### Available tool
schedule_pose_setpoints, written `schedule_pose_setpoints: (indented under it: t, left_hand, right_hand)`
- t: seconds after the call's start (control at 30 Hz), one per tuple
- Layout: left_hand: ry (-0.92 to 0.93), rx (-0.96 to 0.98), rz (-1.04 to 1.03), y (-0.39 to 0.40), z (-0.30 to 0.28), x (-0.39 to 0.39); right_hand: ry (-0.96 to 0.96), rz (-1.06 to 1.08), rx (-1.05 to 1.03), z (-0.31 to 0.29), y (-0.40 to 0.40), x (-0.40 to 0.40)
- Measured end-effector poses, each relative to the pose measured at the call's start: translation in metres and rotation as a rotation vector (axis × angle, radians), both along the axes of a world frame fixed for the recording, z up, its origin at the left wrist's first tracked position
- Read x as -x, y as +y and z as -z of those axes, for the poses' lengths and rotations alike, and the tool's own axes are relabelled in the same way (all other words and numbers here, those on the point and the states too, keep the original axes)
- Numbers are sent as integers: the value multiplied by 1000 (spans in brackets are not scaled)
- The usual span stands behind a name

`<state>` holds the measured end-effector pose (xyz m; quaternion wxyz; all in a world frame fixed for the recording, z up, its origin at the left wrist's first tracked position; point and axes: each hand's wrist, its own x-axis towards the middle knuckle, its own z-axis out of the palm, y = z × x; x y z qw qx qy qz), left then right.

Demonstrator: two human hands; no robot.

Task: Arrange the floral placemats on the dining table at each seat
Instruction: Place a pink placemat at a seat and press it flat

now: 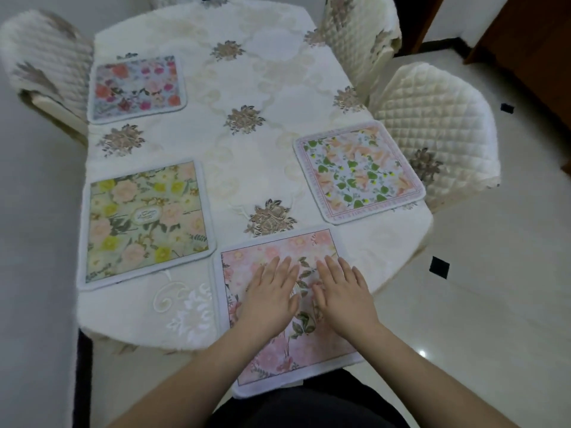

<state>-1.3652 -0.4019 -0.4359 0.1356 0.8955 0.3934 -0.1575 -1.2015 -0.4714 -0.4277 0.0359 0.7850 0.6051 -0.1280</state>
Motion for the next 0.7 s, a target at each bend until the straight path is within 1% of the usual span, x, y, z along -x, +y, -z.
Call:
schedule_pose_setpoints:
  t: [0.13,0.2,0.27,0.4,0.7]
  left_hand:
    - [-20,-16,-140,-10,10,0]
    - [-13,28,-200,-18,19,0]
    - [-35,17,-248,-27,30,1]
    - [-73,-28,-262,-36,46,4]
    - [-51,-65,-301,-48,48,11]
  right_hand:
    - [55,-137,-8,16,3,-8]
    - [97,-209,22,23,2,-12]
    - [114,-272,61,30,-1,-17]
    - [151,-369,79,44,-9,-34]
    - [167,-432,118,53,-5,-53]
